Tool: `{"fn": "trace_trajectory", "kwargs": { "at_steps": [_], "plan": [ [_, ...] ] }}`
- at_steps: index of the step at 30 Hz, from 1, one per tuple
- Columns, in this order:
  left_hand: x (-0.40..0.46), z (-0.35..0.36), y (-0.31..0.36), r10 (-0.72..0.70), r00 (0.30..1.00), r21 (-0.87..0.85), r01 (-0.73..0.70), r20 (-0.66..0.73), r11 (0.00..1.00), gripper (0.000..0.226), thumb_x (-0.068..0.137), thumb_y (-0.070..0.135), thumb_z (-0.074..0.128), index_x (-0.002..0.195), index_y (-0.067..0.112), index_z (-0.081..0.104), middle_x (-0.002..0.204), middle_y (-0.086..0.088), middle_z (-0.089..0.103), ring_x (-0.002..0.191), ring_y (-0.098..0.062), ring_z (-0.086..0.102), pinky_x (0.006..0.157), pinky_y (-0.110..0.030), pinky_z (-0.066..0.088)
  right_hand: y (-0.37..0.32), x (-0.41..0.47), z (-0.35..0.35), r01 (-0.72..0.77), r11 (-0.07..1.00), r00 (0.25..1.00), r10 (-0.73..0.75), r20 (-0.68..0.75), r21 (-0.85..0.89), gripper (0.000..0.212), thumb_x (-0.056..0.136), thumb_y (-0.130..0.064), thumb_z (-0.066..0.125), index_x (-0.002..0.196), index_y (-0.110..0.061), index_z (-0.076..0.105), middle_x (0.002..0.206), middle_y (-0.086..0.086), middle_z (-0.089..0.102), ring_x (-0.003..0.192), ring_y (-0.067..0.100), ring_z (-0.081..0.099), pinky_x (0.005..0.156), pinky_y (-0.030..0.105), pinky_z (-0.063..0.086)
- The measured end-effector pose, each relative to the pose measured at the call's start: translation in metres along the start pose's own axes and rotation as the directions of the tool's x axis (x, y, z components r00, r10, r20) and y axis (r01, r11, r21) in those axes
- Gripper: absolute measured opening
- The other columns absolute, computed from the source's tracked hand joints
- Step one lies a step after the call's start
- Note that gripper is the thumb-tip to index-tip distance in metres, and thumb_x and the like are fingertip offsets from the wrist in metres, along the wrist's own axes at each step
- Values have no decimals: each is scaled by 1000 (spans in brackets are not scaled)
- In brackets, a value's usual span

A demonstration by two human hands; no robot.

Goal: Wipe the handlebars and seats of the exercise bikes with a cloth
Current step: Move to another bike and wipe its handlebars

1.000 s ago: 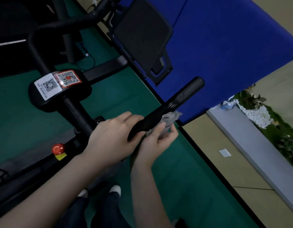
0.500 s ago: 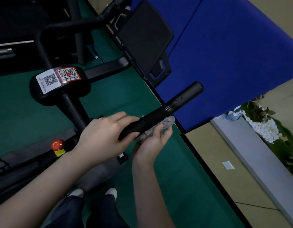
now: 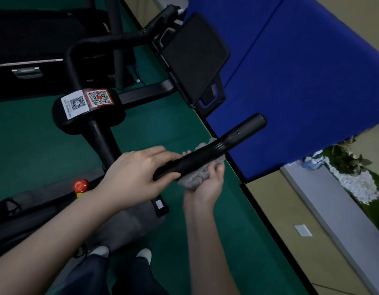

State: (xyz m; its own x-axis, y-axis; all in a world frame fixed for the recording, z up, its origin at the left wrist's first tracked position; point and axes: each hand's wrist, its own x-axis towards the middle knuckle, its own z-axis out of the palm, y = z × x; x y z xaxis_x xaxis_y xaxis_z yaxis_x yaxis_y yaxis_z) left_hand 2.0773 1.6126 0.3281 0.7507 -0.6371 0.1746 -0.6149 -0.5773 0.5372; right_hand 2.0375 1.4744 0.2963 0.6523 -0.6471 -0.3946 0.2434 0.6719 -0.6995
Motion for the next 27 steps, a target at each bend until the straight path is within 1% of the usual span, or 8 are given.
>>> {"fn": "trace_trajectory", "kwargs": {
  "at_steps": [2,6,9,13,16,20,23,27],
  "plan": [
    [0,-1,1,-9,1000,-2,9,9,1000,40,90,53,48,125,37,56,104,17,61,93,-12,63,70,-34,52,-6,3,3,10,1000,1000,-10,-3,-1,32,103,-15,38,131,-14,53,121,22,63,94,32,69,75,41,58],
    [1,-3,3,-41,998,-4,41,44,999,39,87,53,50,125,41,54,108,19,59,96,-11,62,75,-34,52,-3,-2,-4,16,993,999,-20,-33,-113,33,102,-22,44,133,-23,53,122,11,66,105,26,67,82,39,58],
    [8,0,8,-100,995,30,100,29,995,45,85,63,42,122,41,53,109,18,59,100,-13,61,77,-35,52,-7,-2,-3,48,983,997,-57,-51,-177,26,101,-20,45,124,-24,57,115,8,69,100,24,68,77,35,59],
    [25,10,21,-116,993,26,116,13,993,53,82,69,44,126,38,49,112,15,58,107,-16,58,80,-35,51,-20,10,4,292,922,935,-331,-125,-255,11,100,-15,49,109,-21,51,111,4,64,87,6,68,68,20,55],
    [33,20,25,-113,993,-13,114,41,993,48,83,61,53,124,35,50,110,13,58,106,-16,57,78,-33,47,-26,8,1,502,663,785,-619,-30,-556,18,98,-17,53,116,-16,52,110,-7,59,92,-7,60,76,10,47],
    [33,25,22,-112,993,-55,114,34,992,43,84,58,54,120,35,51,105,13,58,99,-17,59,75,-32,45,-25,3,-7,634,293,567,-806,173,-716,19,91,-10,63,110,-5,64,111,5,55,98,7,56,82,10,43],
    [34,26,21,-109,994,-75,110,23,991,40,83,56,54,117,36,52,104,12,59,98,-18,60,75,-33,46,-20,0,-6,715,34,447,-791,419,-699,17,84,-1,69,101,1,69,105,8,53,95,8,54,84,11,43],
    [35,27,19,-118,993,-105,121,28,987,39,82,55,56,116,36,53,104,12,59,97,-19,60,75,-33,47,-33,3,-4,753,-130,409,-676,613,-645,18,81,2,71,100,1,71,101,16,55,96,18,54,89,12,42]
  ]
}}
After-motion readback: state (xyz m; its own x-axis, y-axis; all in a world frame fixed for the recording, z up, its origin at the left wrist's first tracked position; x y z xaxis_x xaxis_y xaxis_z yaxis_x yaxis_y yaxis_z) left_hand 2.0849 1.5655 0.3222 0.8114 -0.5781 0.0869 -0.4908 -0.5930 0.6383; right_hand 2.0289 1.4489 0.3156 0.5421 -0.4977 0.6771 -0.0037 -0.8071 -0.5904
